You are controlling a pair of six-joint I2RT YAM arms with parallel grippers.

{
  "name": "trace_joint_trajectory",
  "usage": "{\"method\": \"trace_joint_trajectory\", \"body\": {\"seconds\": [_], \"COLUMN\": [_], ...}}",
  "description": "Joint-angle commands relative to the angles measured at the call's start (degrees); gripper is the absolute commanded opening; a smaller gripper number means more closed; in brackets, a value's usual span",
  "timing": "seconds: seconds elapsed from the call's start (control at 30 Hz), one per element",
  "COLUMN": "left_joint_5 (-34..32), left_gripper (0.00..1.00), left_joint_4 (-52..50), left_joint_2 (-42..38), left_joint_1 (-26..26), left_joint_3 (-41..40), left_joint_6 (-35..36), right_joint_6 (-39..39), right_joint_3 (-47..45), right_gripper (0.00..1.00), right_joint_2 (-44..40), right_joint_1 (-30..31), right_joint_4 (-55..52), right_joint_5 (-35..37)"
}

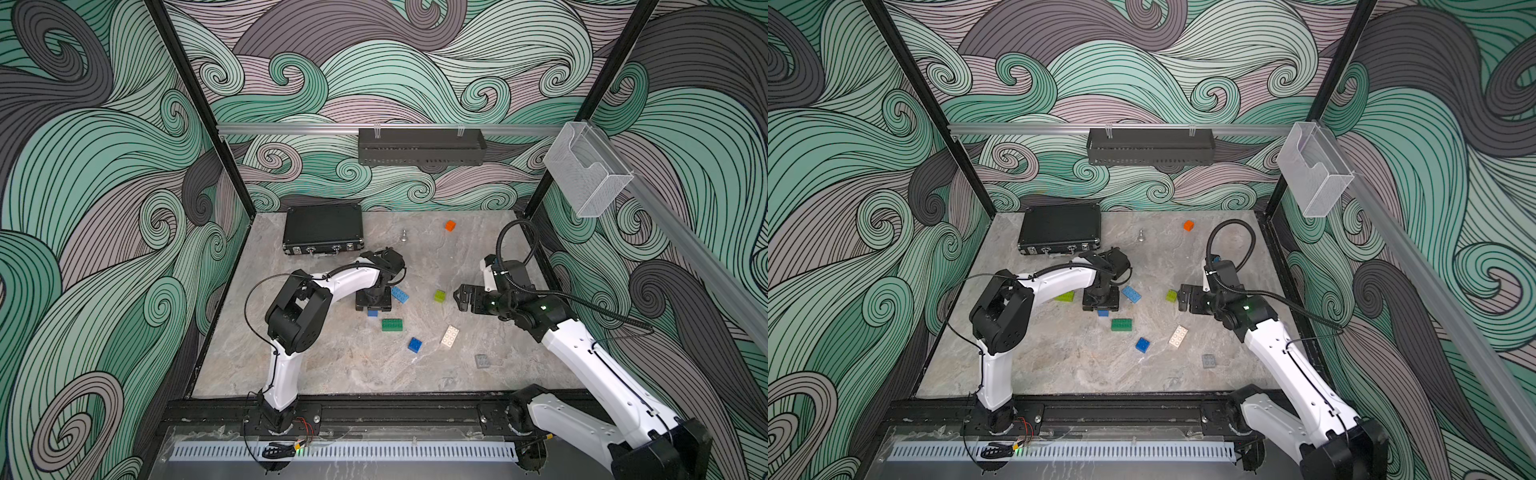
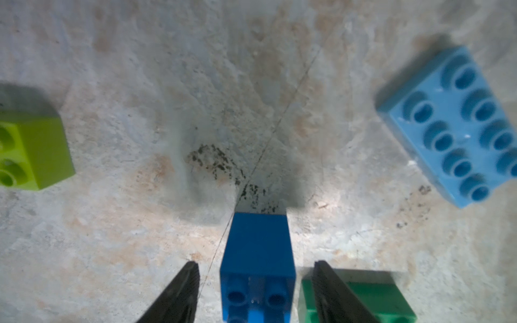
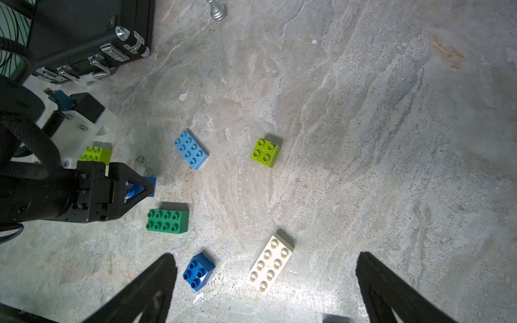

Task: Assemble a carrot with lego
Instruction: Move the lego brick at the center of the board, then pick up the lego brick from the center of the board.

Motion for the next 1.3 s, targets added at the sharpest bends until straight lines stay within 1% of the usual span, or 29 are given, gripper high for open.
{"method": "trace_joint_trajectory", "body": {"seconds": [0.0, 0.1, 0.17, 0.27, 0.37, 0.43, 0.5, 0.6, 0.8, 0.9, 0.97, 1.07, 1.13, 1.27], "left_joint_5": [-0.80, -1.95, -2.64, -1.99, -0.09, 2.43, 3.42, 3.73, 7.95, 10.01, 10.97, 13.07, 14.57, 16.07], "left_gripper": [0.73, 0.80, 0.82, 0.85, 0.85, 0.85, 0.85, 0.84, 0.85, 0.84, 0.84, 0.84, 0.84, 0.83], "left_joint_4": [-2.03, 0.50, 1.86, 3.50, 5.47, 7.43, 9.05, 10.55, 11.87, 12.63, 12.28, 11.07, 10.02, 11.78], "left_joint_2": [-3.20, -9.80, -14.31, -21.03, -28.35, -32.85, -37.16, -40.93, -44.24, -44.60, -44.34, -43.29, -42.30, -41.91], "left_joint_1": [0.36, 0.44, 0.87, 2.82, 7.30, 12.13, 15.94, 19.43, 26.05, 28.02, 28.68, 29.28, 29.69, 29.95], "left_joint_3": [1.46, -0.92, -3.04, -7.68, -15.02, -20.89, -25.31, -29.03, -32.89, -34.25, -34.24, -33.45, -32.70, -33.59], "left_joint_6": [-2.21, -2.55, -2.25, -0.34, 1.30, 2.34, 3.48, 5.48, 6.06, 6.15, 6.40, 7.17, 7.40, 7.31], "right_joint_6": [1.16, 2.40, 3.34, 4.86, 7.68, 9.45, 10.58, 12.40, 16.34, 17.36, 17.20, 17.77, 18.56, 18.85], "right_joint_3": [-1.15, -1.82, -1.79, 0.05, 3.76, 6.50, 9.75, 14.30, 21.51, 24.35, 26.06, 27.46, 27.85, 29.35], "right_gripper": [1.00, 1.00, 1.00, 1.00, 1.00, 1.00, 1.00, 1.00, 0.99, 0.99, 0.99, 0.96, 0.92, 0.85], "right_joint_2": [0.58, 1.90, 3.68, 8.65, 15.91, 21.21, 26.14, 33.18, 43.45, 47.50, 49.44, 51.17, 52.12, 54.67], "right_joint_1": [0.27, 2.30, 5.20, 11.09, 16.85, 20.97, 24.65, 28.03, 30.37, 30.45, 30.54, 30.73, 30.89, 31.35], "right_joint_4": [0.71, 2.16, 3.11, 4.06, 4.03, 3.85, 3.11, 1.65, 0.13, -0.89, -1.79, -2.48, -2.52, -2.47], "right_joint_5": [-2.24, -3.77, -3.76, -2.86, -2.53, -0.97, 1.53, 3.75, 4.13, 4.72, 5.14, 5.54, 5.22, 4.90]}}
